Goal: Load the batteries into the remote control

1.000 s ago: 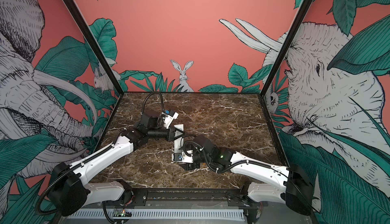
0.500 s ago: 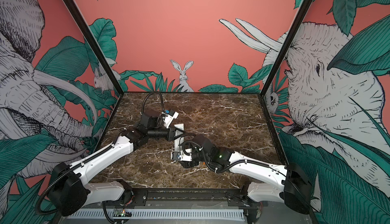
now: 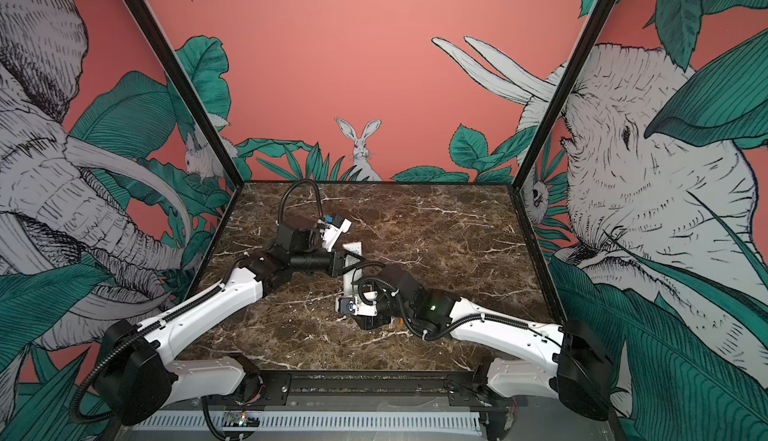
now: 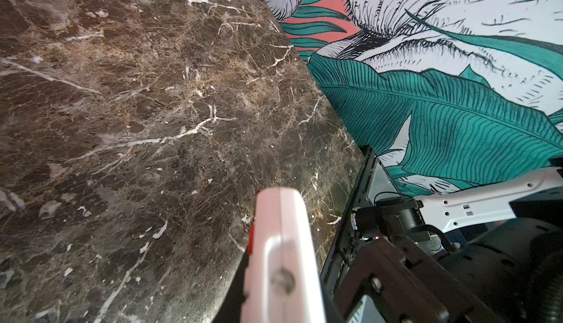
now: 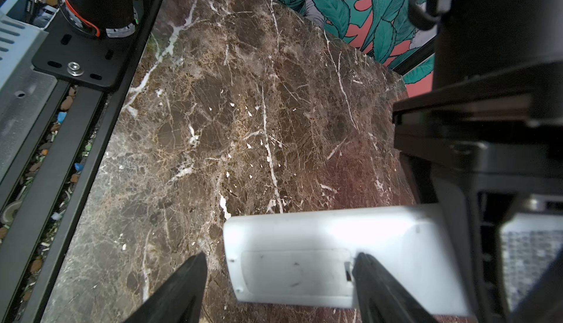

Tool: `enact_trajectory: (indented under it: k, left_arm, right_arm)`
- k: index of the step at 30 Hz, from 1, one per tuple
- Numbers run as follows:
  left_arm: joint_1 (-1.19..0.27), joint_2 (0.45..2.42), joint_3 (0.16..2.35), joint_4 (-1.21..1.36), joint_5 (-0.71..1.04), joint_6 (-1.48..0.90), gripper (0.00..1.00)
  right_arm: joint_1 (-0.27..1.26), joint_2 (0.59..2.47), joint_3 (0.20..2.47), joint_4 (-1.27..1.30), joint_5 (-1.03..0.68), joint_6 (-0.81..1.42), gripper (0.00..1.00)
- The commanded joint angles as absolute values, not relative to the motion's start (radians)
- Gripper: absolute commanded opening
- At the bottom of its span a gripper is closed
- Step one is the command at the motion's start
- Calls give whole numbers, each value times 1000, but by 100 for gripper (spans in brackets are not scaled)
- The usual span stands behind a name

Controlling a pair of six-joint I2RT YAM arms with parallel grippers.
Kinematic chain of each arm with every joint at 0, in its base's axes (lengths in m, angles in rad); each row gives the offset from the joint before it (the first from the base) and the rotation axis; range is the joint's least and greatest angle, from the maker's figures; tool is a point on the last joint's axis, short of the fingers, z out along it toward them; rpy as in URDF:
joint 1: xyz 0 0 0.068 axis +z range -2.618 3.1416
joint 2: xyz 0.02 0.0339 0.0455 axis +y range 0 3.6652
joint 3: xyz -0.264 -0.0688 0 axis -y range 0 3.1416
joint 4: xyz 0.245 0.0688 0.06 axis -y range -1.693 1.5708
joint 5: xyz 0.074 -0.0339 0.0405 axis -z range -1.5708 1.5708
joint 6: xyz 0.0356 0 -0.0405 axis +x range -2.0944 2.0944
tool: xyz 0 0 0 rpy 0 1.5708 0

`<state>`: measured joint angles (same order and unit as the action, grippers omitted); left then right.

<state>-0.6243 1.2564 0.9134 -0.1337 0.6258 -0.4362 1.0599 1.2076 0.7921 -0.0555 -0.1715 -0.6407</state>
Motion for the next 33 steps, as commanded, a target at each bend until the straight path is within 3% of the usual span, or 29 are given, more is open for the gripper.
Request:
enact_trajectory:
  k: [1,13,33]
  left_arm:
    - [-630,1215,911,-95,687,-457,0]
    - [-630,1219,913,-88,695,-460,0]
    - [-629,1219,920,-88,703,-458,0]
  right_arm:
    - [1060,1233,807,-37,-158,-650,78]
    - [1062,1210,787,-25,-143,-660,85]
    - [1076,1226,763,4,-126,-660,85]
